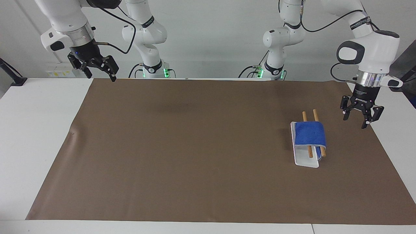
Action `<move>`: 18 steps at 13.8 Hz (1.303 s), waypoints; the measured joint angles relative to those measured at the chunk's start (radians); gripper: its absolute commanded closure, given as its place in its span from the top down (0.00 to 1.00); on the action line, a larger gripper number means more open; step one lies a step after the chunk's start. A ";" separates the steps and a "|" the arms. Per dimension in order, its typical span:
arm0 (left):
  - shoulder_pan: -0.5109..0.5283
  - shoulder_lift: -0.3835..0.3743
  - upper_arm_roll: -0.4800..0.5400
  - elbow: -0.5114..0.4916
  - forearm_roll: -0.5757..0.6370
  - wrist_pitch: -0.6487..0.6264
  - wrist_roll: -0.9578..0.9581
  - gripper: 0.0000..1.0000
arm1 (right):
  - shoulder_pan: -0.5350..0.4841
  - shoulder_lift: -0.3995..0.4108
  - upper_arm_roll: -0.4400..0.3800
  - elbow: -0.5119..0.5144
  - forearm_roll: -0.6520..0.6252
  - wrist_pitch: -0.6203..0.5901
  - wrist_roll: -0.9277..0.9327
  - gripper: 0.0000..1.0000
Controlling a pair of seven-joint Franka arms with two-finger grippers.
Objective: Right arm passes towel to left arm to hang
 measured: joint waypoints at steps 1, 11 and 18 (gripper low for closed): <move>-0.020 0.001 -0.002 0.017 0.000 -0.020 0.057 1.00 | -0.001 0.001 0.000 0.000 0.002 0.004 0.002 1.00; -0.233 0.069 -0.014 0.232 0.104 -0.264 0.918 1.00 | -0.004 0.007 -0.003 -0.005 0.015 0.012 0.046 1.00; -0.263 0.089 -0.014 0.477 0.115 -0.730 1.404 1.00 | 0.030 0.006 0.002 -0.018 -0.010 0.029 0.038 1.00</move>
